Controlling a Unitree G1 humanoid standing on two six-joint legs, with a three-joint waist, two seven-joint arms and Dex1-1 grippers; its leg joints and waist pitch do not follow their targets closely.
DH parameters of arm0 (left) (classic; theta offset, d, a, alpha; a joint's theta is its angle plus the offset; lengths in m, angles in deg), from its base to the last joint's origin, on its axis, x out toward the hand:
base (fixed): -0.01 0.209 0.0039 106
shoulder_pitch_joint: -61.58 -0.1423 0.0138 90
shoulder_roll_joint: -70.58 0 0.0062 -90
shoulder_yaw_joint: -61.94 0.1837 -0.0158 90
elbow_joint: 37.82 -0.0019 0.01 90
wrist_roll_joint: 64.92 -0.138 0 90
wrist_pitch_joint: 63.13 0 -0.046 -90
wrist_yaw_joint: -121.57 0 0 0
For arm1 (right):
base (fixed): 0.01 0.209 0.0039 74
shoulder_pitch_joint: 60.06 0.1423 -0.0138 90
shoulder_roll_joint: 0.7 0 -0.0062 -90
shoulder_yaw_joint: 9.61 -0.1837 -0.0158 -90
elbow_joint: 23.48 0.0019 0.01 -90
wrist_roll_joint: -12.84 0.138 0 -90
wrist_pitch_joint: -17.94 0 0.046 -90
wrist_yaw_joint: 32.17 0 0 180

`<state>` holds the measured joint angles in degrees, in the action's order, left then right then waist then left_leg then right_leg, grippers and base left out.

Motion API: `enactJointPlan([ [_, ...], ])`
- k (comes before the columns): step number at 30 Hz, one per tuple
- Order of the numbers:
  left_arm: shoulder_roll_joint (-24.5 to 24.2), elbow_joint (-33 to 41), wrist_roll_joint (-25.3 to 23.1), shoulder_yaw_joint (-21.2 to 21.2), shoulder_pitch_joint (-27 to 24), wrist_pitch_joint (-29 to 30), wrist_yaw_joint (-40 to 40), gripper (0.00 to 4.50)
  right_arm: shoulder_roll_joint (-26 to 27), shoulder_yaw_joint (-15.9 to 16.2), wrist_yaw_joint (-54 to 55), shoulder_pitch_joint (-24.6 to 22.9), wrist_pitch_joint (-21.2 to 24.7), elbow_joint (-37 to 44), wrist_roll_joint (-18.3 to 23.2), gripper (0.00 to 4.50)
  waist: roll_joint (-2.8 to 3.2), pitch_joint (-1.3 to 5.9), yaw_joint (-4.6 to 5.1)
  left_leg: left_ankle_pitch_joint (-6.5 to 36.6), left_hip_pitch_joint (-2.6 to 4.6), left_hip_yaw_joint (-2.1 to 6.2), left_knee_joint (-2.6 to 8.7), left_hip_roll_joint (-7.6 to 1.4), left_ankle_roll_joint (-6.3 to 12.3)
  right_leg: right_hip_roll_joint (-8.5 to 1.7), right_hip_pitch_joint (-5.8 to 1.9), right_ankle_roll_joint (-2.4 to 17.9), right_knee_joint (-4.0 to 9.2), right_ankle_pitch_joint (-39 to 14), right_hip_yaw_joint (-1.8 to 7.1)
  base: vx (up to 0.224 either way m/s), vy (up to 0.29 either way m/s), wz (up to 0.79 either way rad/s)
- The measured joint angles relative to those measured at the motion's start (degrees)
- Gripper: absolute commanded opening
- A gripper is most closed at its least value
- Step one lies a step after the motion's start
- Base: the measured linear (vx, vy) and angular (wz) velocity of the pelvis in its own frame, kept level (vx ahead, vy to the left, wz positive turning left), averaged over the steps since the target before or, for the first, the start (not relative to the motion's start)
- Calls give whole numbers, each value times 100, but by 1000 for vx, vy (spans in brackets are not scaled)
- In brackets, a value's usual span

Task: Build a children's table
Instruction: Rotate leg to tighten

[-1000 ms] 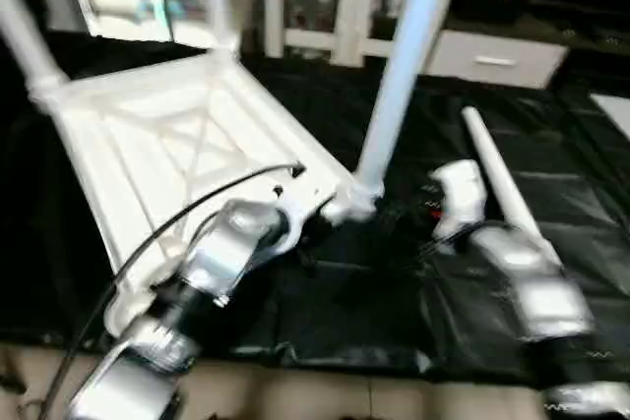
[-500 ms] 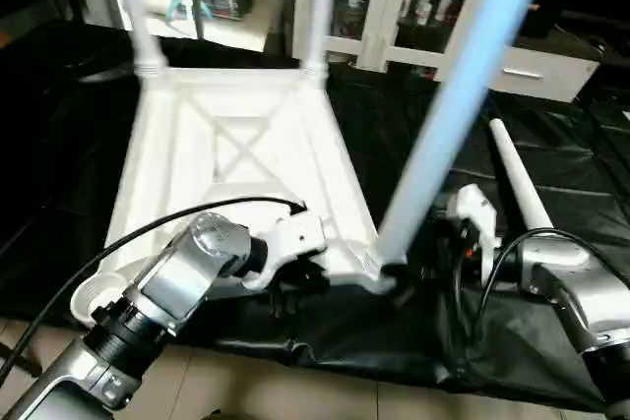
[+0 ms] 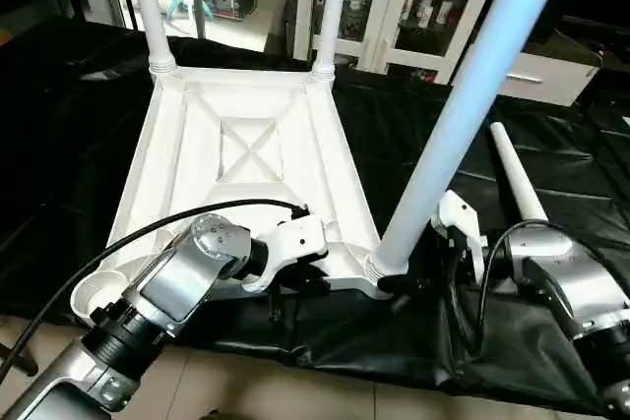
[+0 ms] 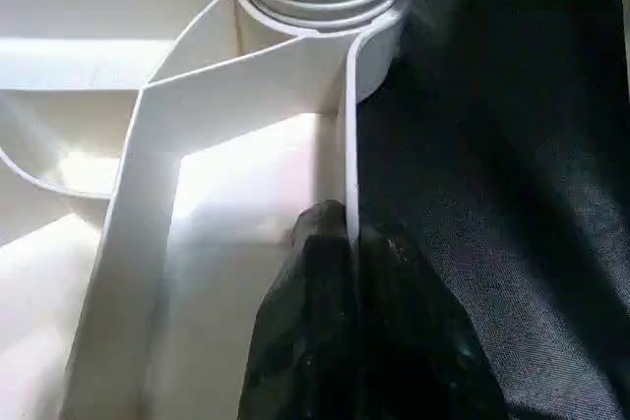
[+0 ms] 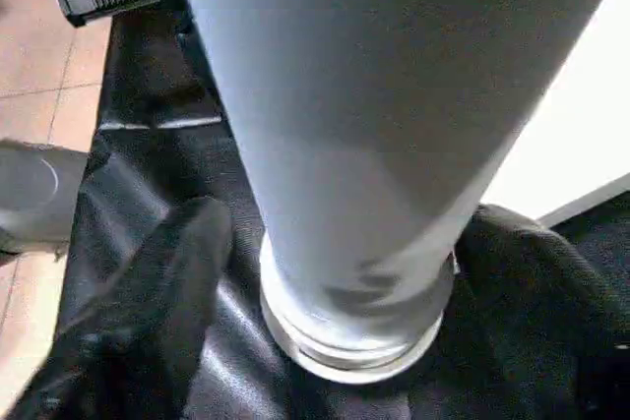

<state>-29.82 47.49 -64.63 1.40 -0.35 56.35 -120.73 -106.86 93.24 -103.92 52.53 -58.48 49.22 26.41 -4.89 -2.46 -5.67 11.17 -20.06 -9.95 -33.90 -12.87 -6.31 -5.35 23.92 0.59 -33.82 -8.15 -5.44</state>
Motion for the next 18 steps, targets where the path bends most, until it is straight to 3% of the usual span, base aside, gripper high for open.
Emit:
enactJointPlan([
  [10, -8, 0, 0, 1, 0, 2, -20, 0, 1, 61, -16, 58, -296, -204, -146, 267, -6, 2, 0, 0, 2, 3, -5, 0, -1, 0, 1, 0, -19, -12, 1, 0, 0, 0],
  [18, -10, 0, -1, 1, 0, 5, -22, 0, 16, 60, -13, 55, -320, -218, -191, 261, -6, 2, 0, 0, 4, 3, -7, 0, -1, 0, 0, 0, -23, -13, 2, 0, 0, 0],
])
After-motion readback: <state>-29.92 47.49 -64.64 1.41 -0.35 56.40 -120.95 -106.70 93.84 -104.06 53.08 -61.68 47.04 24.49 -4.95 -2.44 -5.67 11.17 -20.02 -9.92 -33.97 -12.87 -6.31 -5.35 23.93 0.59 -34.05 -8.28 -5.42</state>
